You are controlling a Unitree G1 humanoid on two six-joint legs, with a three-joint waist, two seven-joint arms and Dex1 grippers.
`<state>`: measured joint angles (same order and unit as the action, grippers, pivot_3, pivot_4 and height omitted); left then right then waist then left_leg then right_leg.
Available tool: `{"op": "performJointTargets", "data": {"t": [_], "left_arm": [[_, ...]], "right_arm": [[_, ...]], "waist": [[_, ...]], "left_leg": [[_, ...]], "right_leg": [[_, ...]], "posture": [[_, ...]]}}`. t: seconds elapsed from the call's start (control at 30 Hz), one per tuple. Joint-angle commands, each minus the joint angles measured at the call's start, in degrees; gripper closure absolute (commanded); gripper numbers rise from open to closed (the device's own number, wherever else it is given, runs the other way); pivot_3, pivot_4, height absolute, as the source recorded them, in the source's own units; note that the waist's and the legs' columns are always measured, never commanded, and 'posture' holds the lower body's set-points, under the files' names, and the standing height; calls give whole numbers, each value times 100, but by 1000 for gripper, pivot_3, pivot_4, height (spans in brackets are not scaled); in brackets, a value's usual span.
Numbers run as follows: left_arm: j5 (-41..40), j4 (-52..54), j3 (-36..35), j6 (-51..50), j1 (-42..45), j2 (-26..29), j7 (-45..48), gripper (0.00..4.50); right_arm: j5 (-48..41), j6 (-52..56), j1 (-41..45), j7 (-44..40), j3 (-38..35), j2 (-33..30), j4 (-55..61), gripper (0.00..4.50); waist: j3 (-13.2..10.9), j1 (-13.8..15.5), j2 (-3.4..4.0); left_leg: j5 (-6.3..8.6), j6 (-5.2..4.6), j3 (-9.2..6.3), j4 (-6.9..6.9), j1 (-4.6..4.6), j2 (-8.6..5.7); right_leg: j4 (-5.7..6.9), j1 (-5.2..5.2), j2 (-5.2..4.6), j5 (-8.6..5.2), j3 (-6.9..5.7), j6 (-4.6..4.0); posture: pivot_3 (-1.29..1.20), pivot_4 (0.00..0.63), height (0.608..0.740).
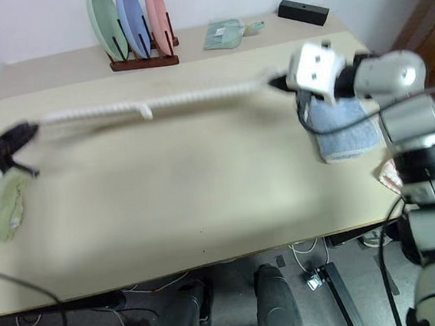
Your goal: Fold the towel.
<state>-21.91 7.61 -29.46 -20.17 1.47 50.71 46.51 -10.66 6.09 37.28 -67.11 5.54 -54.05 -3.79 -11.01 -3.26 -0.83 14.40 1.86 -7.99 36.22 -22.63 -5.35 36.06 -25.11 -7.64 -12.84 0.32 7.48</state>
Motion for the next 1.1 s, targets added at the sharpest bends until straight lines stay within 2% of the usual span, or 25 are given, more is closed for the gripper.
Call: {"op": "performJointTargets", "data": {"t": [0.03, 0.17, 0.27, 0.43, 0.53, 0.7, 0.87, 1.1], "left_arm": [[-361, 1001, -729, -618, -971, 145, 397, 4500], [-639, 1541, -1093, -1160, -1922, 150, 773, 4500], [-646, 1495, -1136, -1248, -1985, 227, 778, 4500], [-244, 704, -295, -914, -1085, 266, 479, 4500], [14, 227, 169, -676, -623, 239, 393, 4500], [568, -828, 1065, -235, 305, 68, 79, 4500], [772, -1363, 1419, -6, 753, -105, -11, 4500], [782, -1558, 1465, 63, 876, -302, -150, 4500]], "right_arm": [[-695, 920, -649, -449, -609, -613, 1117, 4393], [-1164, 1488, -1435, -853, -953, -1106, 1722, 4393], [-1089, 1523, -1352, -672, -918, -1051, 1635, 4393], [-176, 883, -639, -257, -160, -479, 616, 4393], [271, 393, -210, -59, 154, -61, -145, 4393], [807, -467, 580, 221, 550, 801, -1888, 4393], [1101, -1103, 1139, 351, 642, 1247, -3132, 4393], [1291, -1464, 1435, 597, 562, 1563, -3898, 4393]], "waist": [[-3, 86, 5], [-1, 200, 2], [0, 261, 1], [1, 271, 0], [1, 248, 0], [0, 218, 0], [0, 218, 1], [0, 214, 1]], "left_leg": [[0, 0, 8, 0, 15, 0], [0, 1, 31, 19, 36, 22], [1, 1, 51, 26, 52, 24], [1, 2, 50, 39, 42, 24], [2, 1, 52, 36, 40, 21], [0, 3, 54, 31, 33, 19], [0, 3, 50, 30, 31, 17], [-1, 5, 47, 28, 31, 17]], "right_leg": [[1, 8, 1, 0, 7, -1], [-2, 43, 12, -9, 4, -30], [-7, 62, 10, -18, 4, -21], [-7, 62, 9, -5, -6, -35], [-13, 59, 8, 7, -6, -15], [-6, 42, 9, 15, -5, -10], [-5, 39, 9, 19, -5, -6], [-2, 37, 10, 22, -5, -7]], "posture": [[0, 150, 737], [0, 150, 737], [0, 150, 737], [0, 150, 737], [0, 150, 737], [0, 150, 737], [0, 150, 737], [0, 150, 737]]}}
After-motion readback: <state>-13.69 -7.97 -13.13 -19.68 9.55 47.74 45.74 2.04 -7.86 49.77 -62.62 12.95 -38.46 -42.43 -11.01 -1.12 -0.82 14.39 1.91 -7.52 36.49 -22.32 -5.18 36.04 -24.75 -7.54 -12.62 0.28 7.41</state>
